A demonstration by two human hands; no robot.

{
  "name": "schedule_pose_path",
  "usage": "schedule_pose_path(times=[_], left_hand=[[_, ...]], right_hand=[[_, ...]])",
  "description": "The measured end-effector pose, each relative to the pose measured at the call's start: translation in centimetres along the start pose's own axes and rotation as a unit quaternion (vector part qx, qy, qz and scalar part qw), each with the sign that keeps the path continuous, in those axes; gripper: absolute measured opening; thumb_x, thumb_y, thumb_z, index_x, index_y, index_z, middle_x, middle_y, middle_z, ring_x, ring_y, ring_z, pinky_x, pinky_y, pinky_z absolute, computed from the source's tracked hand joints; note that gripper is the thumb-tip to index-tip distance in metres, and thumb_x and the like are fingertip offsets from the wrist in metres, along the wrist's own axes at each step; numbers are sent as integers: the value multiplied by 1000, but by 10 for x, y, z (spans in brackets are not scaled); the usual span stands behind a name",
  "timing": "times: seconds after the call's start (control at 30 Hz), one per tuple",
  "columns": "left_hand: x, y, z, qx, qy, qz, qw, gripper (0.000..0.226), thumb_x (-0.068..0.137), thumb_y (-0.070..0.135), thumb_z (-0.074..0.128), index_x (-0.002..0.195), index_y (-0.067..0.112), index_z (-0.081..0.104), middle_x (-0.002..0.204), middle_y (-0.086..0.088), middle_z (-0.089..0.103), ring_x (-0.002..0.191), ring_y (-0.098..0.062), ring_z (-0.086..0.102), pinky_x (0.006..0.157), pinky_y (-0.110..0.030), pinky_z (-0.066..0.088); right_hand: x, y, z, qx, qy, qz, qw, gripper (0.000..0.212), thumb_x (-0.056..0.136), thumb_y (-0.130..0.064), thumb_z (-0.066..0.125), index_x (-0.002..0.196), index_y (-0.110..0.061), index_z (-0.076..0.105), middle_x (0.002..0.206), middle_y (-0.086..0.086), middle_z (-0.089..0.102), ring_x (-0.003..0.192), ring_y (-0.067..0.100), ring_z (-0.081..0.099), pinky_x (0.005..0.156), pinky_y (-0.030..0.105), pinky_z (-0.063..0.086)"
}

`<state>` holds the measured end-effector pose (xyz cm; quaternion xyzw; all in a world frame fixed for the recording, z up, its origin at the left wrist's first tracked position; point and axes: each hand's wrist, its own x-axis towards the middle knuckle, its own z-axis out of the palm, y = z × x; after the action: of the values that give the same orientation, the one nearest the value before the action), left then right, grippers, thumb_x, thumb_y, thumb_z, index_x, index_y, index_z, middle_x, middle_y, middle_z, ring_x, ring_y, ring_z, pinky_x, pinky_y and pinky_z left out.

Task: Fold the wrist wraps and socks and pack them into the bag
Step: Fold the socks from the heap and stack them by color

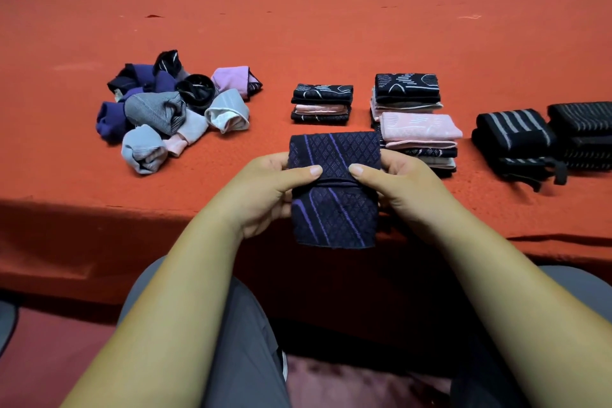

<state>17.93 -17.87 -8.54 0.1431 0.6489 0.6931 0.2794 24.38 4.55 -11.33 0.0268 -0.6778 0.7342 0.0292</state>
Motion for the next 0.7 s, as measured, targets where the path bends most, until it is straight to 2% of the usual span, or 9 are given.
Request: schedule_pose_path(times=[0.1, 0.17, 0.23, 0.3, 0.37, 0.47, 0.57, 0.63, 0.7], left_hand=[[2, 1, -2, -12, 11, 16, 1000, 34, 98, 12, 71, 132, 8, 69, 126, -18, 75, 110, -35, 73, 91, -49, 61], [2, 1, -3, -14, 13, 24, 1000, 34, 98, 9, 70, 132, 8, 68, 124, -17, 76, 103, -32, 76, 80, -45, 67], [2, 1, -3, -17, 13, 30, 999, 35, 99, 4, 68, 133, 6, 66, 124, -17, 76, 99, -28, 77, 71, -36, 67], [3, 0, -5, -29, 6, 43, 999, 38, 98, -3, 66, 135, 5, 65, 126, -18, 75, 108, -31, 76, 83, -39, 66], [4, 0, -7, -29, 0, 57, 998, 43, 97, -7, 64, 137, 6, 64, 130, -18, 73, 118, -34, 72, 97, -44, 62], [6, 0, -9, -47, -4, 63, 997, 46, 96, -13, 58, 139, 4, 63, 134, -23, 70, 123, -37, 68, 106, -48, 56], [7, 0, -10, -82, 14, 41, 996, 43, 97, -13, 52, 137, -3, 62, 130, -27, 68, 111, -35, 71, 97, -44, 62], [8, 1, -11, -102, 18, 9, 995, 38, 101, -5, 51, 137, -9, 60, 131, -26, 68, 109, -33, 72, 93, -39, 63], [7, 1, -10, -119, 10, -29, 992, 37, 105, 9, 53, 138, -7, 62, 132, -22, 70, 114, -29, 72, 94, -37, 63]], right_hand=[[3, -1, -4, -37, -5, 27, 999, 43, 92, -39, 81, 121, -9, 71, 88, 25, 57, 65, 23, 45, 60, 40, 30], [4, 1, -5, -35, -22, 34, 999, 51, 87, -41, 86, 125, -10, 70, 106, 42, 62, 81, 29, 48, 67, 46, 31], [4, 0, -5, -28, -29, 26, 999, 41, 91, -30, 83, 126, -12, 71, 113, 37, 68, 87, 30, 50, 70, 41, 34], [2, -3, -5, -26, -30, 16, 999, 29, 98, -13, 74, 127, -14, 71, 112, 19, 76, 86, 24, 58, 66, 35, 37], [1, -3, -5, -18, -23, 14, 999, 31, 100, -4, 68, 127, -19, 71, 120, 11, 77, 96, 21, 60, 77, 38, 44], [2, -4, -5, 13, -30, 13, 999, 42, 100, 0, 61, 128, -30, 71, 118, 18, 69, 97, 30, 49, 83, 45, 42], [1, -6, -6, 9, -49, 9, 999, 45, 99, -6, 58, 134, -33, 69, 106, 17, 49, 85, 34, 38, 63, 34, 46], [1, -7, -5, 21, -54, 8, 998, 43, 104, -5, 56, 135, -31, 70, 106, 17, 46, 81, 34, 33, 60, 33, 45], [1, -10, -4, 61, -30, 23, 997, 43, 104, 1, 49, 130, -23, 73, 90, 18, 53, 72, 32, 36, 66, 32, 48]])
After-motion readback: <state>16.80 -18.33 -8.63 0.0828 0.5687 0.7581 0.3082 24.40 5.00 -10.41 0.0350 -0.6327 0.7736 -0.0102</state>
